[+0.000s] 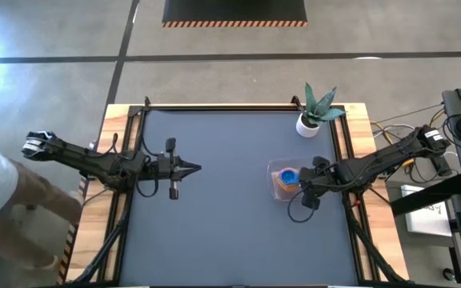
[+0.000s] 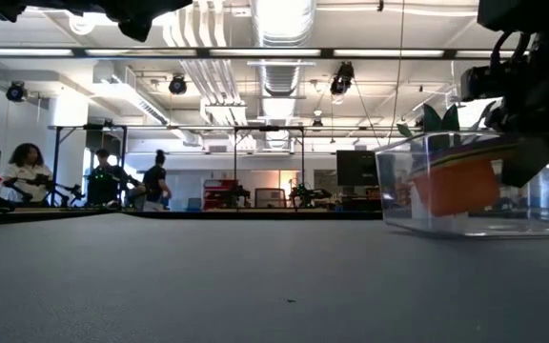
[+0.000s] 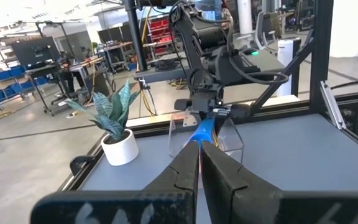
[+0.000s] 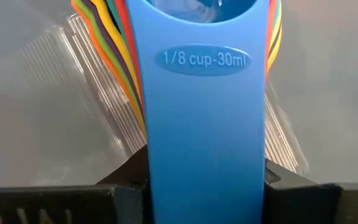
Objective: Nest measuring cups in basket
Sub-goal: Put the stacked measuring cups into the transparent bin, then return to Home Position
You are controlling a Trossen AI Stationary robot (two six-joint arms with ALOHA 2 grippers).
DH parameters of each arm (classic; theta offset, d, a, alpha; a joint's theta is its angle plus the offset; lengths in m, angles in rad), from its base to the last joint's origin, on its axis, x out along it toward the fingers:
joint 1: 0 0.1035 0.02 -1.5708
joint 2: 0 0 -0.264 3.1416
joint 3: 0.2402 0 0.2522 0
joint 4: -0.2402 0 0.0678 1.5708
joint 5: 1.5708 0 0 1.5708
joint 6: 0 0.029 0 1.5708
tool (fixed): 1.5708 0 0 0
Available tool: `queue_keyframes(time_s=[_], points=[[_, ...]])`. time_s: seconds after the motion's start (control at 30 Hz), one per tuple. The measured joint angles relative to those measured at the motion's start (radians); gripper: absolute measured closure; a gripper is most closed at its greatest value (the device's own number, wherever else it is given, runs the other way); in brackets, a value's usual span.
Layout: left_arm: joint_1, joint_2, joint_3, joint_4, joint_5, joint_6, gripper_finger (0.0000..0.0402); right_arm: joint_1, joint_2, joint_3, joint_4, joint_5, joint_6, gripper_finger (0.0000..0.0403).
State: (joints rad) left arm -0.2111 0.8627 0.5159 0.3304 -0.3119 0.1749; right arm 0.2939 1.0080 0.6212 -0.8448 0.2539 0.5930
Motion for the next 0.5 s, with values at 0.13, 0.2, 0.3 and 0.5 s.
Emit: queue_keyframes(time_s=[0.13,0.2,0.3,0.5], points=[[0.000,0.000,0.000,0.000,0.000,0.000,0.0402,0.000,0.000,0.004,-0.006,0.001,-0.001,0.0230],[0.000,0.000,0.000,0.000,0.000,0.000,0.0402,0.000,0.000,0.012,-0.013,0.001,-0.001,0.0191],[0.000,0.000,0.000,-0.001,0.000,0.000,0.0402,0.000,0.000,0.029,-0.035,-0.019,0.001,0.0153],[0.000,0.000,0.000,-0.001,0.000,0.000,0.0402,0.000,0.001,0.137,-0.172,-0.022,0.041,0.0135]])
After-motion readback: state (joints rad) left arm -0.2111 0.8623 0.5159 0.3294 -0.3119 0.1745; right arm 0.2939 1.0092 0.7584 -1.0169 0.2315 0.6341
